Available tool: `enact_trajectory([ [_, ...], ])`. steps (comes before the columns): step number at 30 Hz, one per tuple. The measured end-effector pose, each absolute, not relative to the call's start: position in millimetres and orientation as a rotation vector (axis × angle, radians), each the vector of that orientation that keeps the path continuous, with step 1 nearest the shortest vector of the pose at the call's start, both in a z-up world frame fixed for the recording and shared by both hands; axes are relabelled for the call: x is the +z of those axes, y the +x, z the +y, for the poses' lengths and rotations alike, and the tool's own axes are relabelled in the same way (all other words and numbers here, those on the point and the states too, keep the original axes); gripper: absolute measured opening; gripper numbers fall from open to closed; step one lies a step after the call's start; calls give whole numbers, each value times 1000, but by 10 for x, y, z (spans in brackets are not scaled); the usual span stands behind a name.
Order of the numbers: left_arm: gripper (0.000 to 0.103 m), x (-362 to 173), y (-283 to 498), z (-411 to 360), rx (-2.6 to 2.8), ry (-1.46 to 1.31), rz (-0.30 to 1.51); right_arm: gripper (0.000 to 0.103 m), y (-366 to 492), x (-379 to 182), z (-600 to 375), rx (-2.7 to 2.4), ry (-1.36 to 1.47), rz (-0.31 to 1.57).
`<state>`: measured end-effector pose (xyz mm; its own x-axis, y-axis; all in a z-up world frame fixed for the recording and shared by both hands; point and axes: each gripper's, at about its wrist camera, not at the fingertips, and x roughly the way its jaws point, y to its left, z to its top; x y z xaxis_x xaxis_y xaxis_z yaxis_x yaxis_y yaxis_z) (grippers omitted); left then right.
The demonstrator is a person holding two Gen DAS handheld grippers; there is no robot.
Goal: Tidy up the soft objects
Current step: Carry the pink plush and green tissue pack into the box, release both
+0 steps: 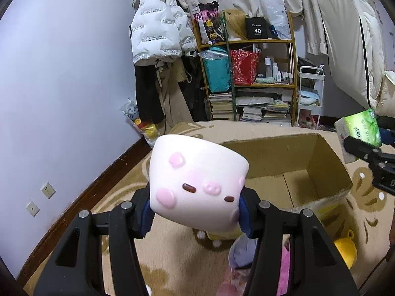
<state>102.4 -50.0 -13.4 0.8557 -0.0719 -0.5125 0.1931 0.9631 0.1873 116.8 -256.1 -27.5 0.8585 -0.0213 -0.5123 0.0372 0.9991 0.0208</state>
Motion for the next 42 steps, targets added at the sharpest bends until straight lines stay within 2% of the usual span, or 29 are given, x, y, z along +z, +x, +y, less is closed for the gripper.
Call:
enact_trajectory([
  [15, 56, -171, 1229, -670, -198, 222, 518, 79, 1483, -525, -2543, 3, 49, 582],
  [25, 58, -359, 1386, -712, -280, 171, 607, 80, 1526, -680, -2614, 25, 90, 640],
  [33, 69, -444, 1477, -713, -292, 146, 649, 80, 1538, -774, -2566, 59, 77, 684],
  [35, 83, -461, 1479, -710, -284, 146, 658, 80, 1538, -793, -2558, 62, 79, 694],
  [40, 89, -417, 1412, -706, -258, 174, 626, 82, 1541, -791, -2581, 75, 94, 707],
  [42, 91, -402, 1403, -685, -247, 165, 626, 94, 1519, -754, -2595, 76, 101, 699],
])
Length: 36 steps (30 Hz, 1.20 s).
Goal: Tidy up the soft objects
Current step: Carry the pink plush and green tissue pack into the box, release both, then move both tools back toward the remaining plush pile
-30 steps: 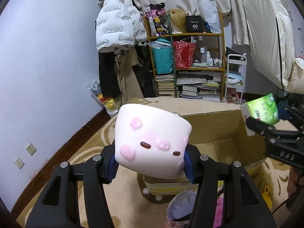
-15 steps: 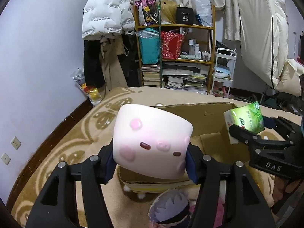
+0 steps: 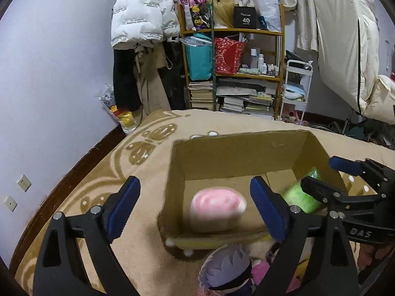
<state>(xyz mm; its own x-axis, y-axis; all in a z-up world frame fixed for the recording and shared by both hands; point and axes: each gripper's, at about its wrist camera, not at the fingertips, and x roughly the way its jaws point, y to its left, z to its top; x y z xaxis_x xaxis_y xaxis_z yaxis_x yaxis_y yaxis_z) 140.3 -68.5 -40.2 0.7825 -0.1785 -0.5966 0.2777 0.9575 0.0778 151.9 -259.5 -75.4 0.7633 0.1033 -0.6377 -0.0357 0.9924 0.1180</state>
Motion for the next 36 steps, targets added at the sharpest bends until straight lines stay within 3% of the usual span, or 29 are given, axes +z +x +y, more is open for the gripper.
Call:
enact_trajectory([
  [6, 92, -352, 1396, -587, -233, 135, 656, 103, 1410, -609, -2598, 64, 109, 669],
  [36, 100, -131, 575, -62, -109, 94, 812, 103, 389, -462, -2470, -1, 148, 751],
])
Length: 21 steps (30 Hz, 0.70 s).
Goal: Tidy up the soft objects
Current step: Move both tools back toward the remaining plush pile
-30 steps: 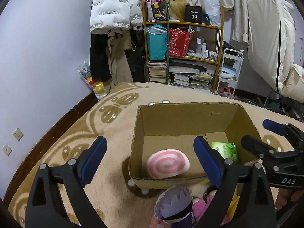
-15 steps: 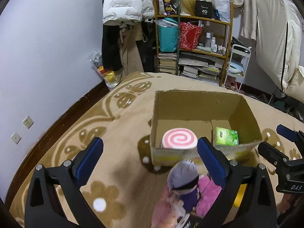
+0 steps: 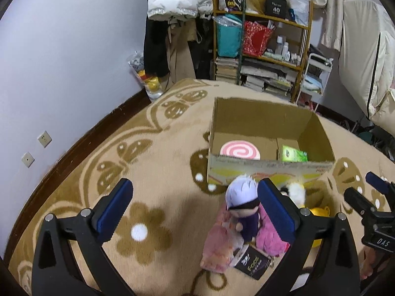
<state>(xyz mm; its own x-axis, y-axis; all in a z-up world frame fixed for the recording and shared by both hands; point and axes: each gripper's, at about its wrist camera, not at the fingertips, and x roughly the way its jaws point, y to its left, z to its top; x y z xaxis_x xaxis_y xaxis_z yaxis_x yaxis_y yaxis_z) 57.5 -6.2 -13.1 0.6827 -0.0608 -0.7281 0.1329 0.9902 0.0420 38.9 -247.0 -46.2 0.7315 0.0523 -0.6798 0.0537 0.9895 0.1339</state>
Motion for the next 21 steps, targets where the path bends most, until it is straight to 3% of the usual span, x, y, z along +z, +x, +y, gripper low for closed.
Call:
enact_trajectory([
  [21, 100, -505, 719, -210, -141, 116, 951, 103, 484, -776, -2646, -17, 226, 822],
])
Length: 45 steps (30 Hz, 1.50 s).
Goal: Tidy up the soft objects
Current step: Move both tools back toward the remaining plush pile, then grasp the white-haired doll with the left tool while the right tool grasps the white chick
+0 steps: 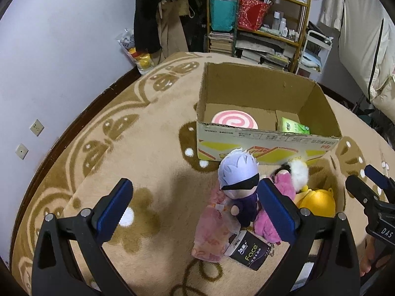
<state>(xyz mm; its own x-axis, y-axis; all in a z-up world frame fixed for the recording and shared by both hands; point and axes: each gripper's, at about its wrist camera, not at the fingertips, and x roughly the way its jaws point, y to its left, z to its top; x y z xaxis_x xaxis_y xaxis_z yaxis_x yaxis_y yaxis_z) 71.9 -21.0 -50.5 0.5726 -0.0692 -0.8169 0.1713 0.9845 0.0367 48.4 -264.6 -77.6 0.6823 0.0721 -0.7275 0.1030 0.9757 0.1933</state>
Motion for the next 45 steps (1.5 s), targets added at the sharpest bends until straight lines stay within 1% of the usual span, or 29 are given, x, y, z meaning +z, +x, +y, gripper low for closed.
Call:
enact_trajectory([
  [10, 100, -682, 886, -397, -182, 136, 969, 103, 755, -1032, -2652, 7, 264, 864],
  [18, 100, -929, 1021, -553, -187, 173, 1014, 103, 979, -1268, -2628, 22, 282, 913],
  [30, 100, -1236, 1182, -643, -194, 203, 1084, 103, 1182, -1575, -2623, 25, 292, 982],
  [37, 100, -1324, 1259, -673, -207, 199, 1103, 103, 1269, -1693, -2604, 27, 288, 1007],
  [41, 100, -1356, 1275, -706, -215, 209, 1107, 96, 1315, -1772, -2601, 30, 291, 1033],
  [42, 100, -1367, 1281, -712, -217, 209, 1110, 92, 1324, -1793, -2601, 36, 299, 1039],
  [43, 99, -1383, 1289, -716, -220, 207, 1116, 91, 1328, -1802, -2605, 44, 307, 1042],
  [45, 95, -1418, 1304, -711, -231, 191, 1140, 85, 1333, -1806, -2599, 57, 316, 1043],
])
